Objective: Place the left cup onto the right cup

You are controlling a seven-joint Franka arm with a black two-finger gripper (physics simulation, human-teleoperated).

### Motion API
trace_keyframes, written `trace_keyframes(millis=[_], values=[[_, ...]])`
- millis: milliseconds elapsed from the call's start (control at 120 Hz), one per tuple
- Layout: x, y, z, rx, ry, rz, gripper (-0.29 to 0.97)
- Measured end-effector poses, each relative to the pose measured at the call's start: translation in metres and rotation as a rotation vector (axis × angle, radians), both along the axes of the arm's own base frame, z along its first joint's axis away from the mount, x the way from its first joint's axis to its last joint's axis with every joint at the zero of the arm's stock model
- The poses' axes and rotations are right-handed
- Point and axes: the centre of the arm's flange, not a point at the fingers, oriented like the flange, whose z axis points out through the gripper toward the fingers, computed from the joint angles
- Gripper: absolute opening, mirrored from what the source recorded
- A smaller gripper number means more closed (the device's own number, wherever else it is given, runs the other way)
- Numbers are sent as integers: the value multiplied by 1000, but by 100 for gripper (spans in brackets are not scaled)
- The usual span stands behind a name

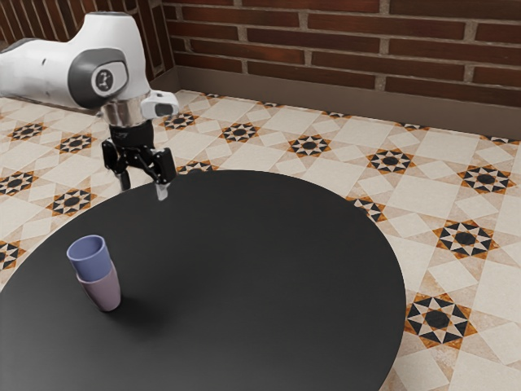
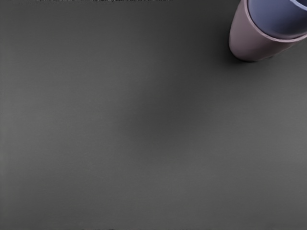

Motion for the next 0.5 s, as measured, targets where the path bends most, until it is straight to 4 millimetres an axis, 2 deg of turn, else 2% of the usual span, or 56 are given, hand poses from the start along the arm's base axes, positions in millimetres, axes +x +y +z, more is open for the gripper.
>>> trace_keyframes(millis=[500], values=[[7, -1, 12, -5, 25, -41, 68]])
